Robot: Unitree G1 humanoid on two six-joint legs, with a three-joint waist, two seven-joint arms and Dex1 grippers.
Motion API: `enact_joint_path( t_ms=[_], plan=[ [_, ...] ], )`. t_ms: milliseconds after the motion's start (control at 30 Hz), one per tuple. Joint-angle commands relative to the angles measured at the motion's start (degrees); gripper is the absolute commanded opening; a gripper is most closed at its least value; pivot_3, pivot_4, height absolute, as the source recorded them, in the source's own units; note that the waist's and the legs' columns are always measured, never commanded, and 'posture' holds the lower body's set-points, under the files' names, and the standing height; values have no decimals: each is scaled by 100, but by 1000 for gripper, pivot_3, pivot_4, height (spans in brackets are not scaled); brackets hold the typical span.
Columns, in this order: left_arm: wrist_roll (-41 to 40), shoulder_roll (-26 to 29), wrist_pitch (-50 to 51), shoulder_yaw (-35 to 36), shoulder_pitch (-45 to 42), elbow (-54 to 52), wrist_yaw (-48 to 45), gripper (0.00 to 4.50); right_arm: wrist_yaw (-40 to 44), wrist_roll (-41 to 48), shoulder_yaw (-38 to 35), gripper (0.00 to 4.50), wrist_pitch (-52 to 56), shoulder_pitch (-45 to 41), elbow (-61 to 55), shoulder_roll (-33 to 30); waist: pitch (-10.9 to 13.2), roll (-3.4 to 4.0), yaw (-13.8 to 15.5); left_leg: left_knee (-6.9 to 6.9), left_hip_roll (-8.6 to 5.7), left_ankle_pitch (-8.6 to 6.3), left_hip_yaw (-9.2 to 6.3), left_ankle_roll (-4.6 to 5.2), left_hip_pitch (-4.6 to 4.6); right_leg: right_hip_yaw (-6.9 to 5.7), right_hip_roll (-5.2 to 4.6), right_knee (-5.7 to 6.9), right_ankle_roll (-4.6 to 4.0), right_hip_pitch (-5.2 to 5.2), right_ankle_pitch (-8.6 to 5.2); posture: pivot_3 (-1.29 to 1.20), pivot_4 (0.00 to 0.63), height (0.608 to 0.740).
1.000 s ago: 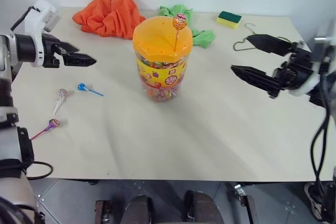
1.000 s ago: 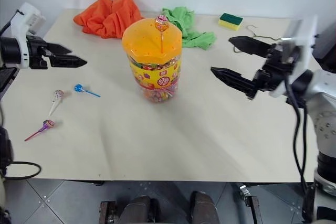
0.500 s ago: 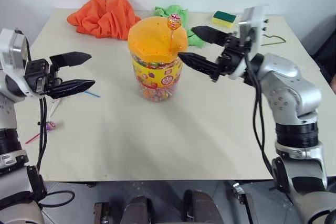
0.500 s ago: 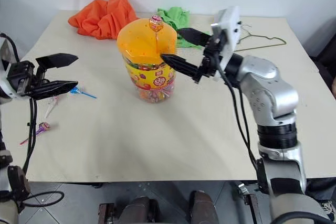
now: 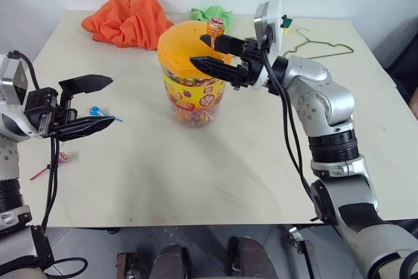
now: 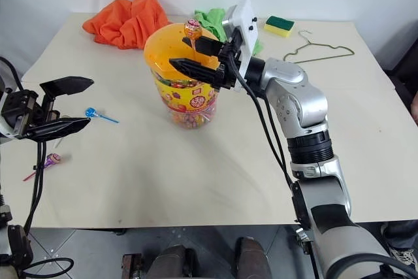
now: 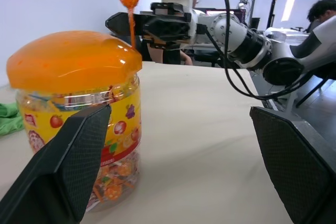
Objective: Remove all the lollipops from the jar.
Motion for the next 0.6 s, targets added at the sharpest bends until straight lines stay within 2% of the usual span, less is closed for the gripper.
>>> enact_joint_path(
  t_ms=[33, 200, 400, 600],
  plan=[
    [-226, 44, -104, 143, -2, -198, 40, 4500, 91, 4, -183, 1778, -113, -191, -127, -35, 0, 0, -14, 0, 0, 0, -1, 0, 0, -1, 0, 0, 0, 0, 0, 0, 150, 740],
    [-239, 2, -182, -1, -188, -41, 61, 4500, 80, -35, -310, 30, -207, -346, -169, -79, 0, 0, -59, -6, 0, 0, -2, 0, 0, -1, 0, 0, 0, -1, 0, 0, 150, 740],
    [-180, 5, -293, -227, -498, 317, -118, 4500, -184, -135, -717, 8, -264, -891, -129, -432, 1, 1, -74, -12, -1, 0, 0, 0, 2, -1, 0, 0, 0, -5, 0, 0, 150, 740],
    [-194, 68, -303, -337, -630, 520, -303, 4500, -706, -369, -1039, 8, 176, -1150, -336, -1249, 1, 1, -61, -14, -2, 0, 1, 0, 1, 1, 0, -1, 0, -5, 0, 0, 150, 740]
  ],
)
